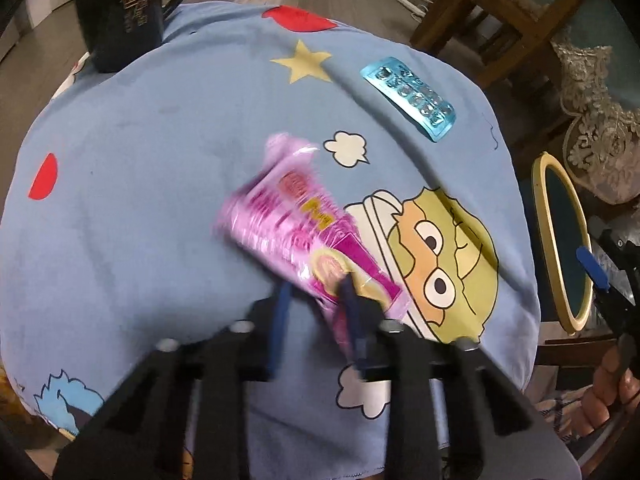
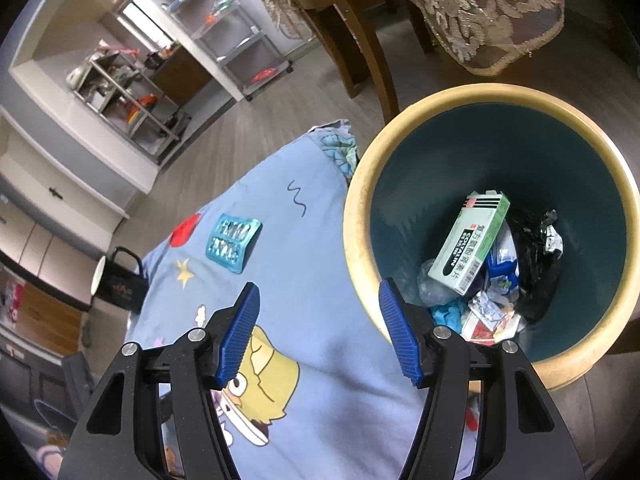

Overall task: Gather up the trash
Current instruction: 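Grasp the pink snack wrapper with the left tool, then grasp the blue pill blister pack with the right tool while the left tool holds the wrapper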

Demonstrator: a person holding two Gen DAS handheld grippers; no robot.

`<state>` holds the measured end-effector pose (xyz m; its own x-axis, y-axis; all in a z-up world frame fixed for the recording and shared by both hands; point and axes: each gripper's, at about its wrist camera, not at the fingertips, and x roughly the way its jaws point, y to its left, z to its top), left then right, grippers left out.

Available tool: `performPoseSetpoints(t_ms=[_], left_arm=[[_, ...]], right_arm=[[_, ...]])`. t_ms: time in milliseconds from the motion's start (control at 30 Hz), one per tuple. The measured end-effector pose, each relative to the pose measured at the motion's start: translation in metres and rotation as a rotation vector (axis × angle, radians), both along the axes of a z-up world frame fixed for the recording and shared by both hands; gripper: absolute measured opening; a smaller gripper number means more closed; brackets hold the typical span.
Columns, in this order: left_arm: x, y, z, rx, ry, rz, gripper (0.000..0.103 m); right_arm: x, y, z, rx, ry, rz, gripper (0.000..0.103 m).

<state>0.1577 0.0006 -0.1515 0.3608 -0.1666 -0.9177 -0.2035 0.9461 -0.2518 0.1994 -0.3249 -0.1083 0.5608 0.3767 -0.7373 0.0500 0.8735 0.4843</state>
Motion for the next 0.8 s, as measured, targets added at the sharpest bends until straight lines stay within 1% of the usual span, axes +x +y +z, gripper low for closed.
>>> performPoseSetpoints(t_ms=[67, 133, 267, 300, 367, 433, 500, 667, 800], left_arm=[[0.002, 0.0, 0.002, -0.012, -0.014, -0.005, 0.009], [0.003, -0.001, 0.006, -0.02, -0.037, -0.007, 0.008], [0.005, 0.001, 0.014, -0.046, -0.073, 0.003, 0.008], [0.005, 0.002, 0.017, -0.053, -0.084, 0.01, 0.008], [0.006, 0.006, 0.021, -0.074, -0.1, 0.033, 0.008], [0.009, 0.011, 0.025, -0.09, -0.116, 0.058, 0.008], [0.013, 0.015, 0.029, -0.103, -0.132, 0.083, 0.008], [0.016, 0.025, 0.035, -0.133, -0.158, 0.126, 0.008], [0.02, 0.028, 0.037, -0.151, -0.168, 0.138, 0.008]], right_arm=[[0.0, 0.005, -0.001, -0.011, 0.001, 0.018, 0.063], [0.001, 0.012, 0.0, -0.028, -0.002, 0.045, 0.063], [0.004, 0.036, 0.0, -0.07, -0.011, 0.147, 0.064], [0.006, 0.045, 0.001, -0.091, -0.015, 0.186, 0.065], [0.01, 0.059, 0.001, -0.123, -0.025, 0.247, 0.07], [0.016, 0.074, 0.002, -0.156, -0.032, 0.311, 0.072], [0.025, 0.092, 0.003, -0.209, -0.047, 0.391, 0.074], [0.054, 0.126, 0.005, -0.313, -0.067, 0.532, 0.077], [0.082, 0.155, -0.004, -0.413, -0.062, 0.657, 0.078]])
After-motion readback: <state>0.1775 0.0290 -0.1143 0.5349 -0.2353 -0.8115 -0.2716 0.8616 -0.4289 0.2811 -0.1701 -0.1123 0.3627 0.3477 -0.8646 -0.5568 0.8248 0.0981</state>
